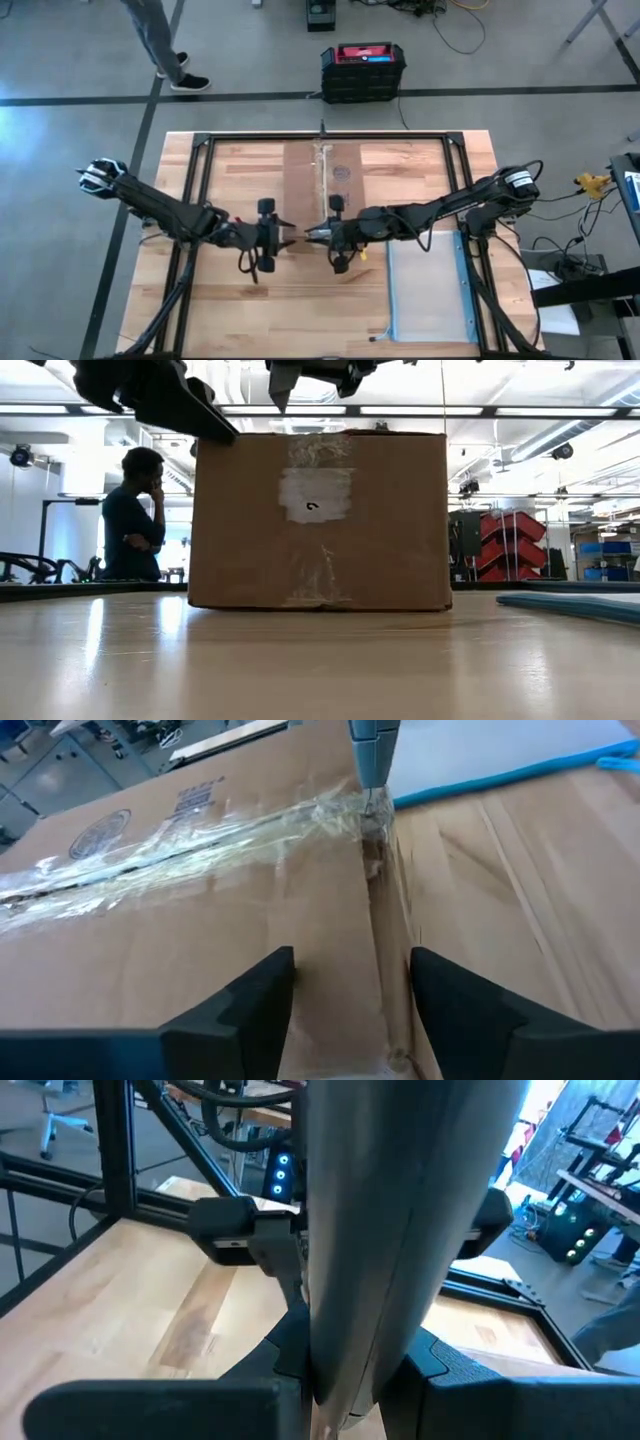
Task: Unpack boxes
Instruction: Open the cardboard box using a gray knife
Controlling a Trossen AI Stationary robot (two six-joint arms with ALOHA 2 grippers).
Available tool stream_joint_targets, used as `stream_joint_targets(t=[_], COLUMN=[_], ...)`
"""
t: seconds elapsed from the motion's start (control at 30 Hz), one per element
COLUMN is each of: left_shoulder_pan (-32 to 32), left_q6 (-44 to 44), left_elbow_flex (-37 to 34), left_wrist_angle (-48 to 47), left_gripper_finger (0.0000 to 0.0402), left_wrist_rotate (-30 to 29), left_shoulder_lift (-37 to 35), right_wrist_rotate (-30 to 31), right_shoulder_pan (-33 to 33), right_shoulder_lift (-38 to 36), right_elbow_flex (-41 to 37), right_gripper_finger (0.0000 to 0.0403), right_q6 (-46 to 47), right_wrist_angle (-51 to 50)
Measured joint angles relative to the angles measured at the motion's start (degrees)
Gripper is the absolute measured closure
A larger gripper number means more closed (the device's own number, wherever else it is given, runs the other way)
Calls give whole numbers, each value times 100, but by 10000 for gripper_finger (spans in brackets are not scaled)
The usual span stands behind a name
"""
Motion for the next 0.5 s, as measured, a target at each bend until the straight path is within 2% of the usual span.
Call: stream_joint_targets(t=[0.5], left_shoulder_pan=[-2], left_q6=[0], left_elbow_flex=[13], left_wrist_angle=[-3], left_gripper_finger=[236], left_wrist_rotate=[-12], left_shoulder_lift=[176], right_wrist_rotate=[-22], right_shoulder_pan=[-15], right_shoulder_lift=[2], right_elbow_flex=[-2], right_gripper_finger=[353], right_q6=[113], right_wrist_angle=[-335])
